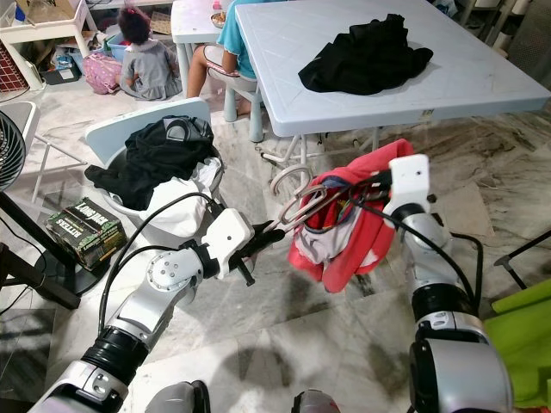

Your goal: Hang hanger

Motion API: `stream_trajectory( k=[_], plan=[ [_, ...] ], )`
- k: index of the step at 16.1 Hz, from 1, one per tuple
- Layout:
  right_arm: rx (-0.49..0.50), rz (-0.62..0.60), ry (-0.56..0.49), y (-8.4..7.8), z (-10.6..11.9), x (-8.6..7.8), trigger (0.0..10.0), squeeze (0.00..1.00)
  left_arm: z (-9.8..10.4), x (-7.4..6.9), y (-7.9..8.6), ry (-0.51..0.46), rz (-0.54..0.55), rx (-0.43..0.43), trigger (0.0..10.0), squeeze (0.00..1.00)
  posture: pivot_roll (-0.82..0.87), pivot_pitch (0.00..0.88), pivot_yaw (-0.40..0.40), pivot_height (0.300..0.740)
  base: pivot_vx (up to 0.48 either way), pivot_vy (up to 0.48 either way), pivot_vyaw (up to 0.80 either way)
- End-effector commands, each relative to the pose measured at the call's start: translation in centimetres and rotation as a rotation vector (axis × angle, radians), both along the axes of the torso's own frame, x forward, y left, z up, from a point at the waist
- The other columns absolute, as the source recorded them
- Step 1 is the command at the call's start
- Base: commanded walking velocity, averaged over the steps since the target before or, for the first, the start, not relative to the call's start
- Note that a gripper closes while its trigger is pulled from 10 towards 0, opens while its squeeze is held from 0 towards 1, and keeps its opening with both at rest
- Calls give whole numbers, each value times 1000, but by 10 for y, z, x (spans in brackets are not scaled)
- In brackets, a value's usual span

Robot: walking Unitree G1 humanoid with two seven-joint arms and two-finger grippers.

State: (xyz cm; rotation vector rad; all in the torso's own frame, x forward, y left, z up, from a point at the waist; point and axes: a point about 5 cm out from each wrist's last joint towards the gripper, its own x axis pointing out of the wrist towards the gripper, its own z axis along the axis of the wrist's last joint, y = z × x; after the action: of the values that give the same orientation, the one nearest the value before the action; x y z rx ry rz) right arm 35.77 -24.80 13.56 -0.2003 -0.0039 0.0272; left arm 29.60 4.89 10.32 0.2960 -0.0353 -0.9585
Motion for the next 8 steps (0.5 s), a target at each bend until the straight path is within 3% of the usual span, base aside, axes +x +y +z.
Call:
stream_trajectory(
  k=[1, 5, 7, 8],
  plan=[
    [-6, -56, -56, -9, 13, 3, 0, 0, -3, 3, 3, -14, 21, 44, 0, 0, -59, 70, 2, 740, 0, 0, 0],
    [-25, -110, -148, -11, 33, 7, 0, 0, -20, 5, 16, 27, 85, 156, 0, 0, -58, 68, 7, 740, 0, 0, 0],
    [-35, -145, -177, -13, 42, 10, 0, 0, -25, 1, 17, 48, 65, 182, 0, 0, -55, 67, 1, 740, 0, 0, 0],
    [-32, -173, -193, -14, 48, 13, 0, 0, -29, -8, 16, 74, 5, 198, 0, 0, -47, 65, -5, 740, 0, 0, 0]
  ],
)
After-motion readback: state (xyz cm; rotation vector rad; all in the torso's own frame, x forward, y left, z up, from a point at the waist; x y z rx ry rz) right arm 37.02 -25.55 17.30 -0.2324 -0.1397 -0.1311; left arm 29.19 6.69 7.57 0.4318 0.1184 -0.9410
